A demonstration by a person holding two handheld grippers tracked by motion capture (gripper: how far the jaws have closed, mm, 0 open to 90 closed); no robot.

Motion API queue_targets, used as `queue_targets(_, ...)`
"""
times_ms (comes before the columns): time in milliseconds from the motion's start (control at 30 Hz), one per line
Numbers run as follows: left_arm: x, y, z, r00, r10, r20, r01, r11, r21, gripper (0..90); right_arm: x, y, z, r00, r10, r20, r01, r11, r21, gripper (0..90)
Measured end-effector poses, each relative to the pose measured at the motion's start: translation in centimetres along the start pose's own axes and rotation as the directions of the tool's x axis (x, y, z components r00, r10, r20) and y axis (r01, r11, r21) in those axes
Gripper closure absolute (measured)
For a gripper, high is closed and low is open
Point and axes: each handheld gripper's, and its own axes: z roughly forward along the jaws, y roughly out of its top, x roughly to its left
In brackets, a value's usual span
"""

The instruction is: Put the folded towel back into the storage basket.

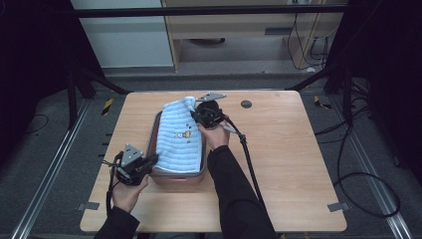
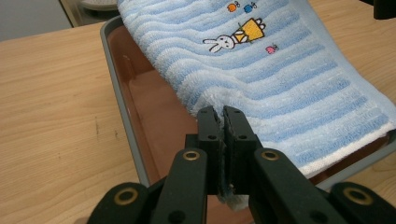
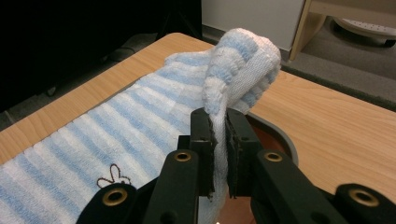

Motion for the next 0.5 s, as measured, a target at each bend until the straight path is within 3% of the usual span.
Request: queue_targets(500, 0.0, -0.9, 1.2, 1.0000, 0.000, -0.002, 0.000, 0.9985, 0.054, 85.9, -0.1, -1.6, 1.8, 0.9999, -0.004, 0.010, 0.004, 0.999, 0.044, 83.2)
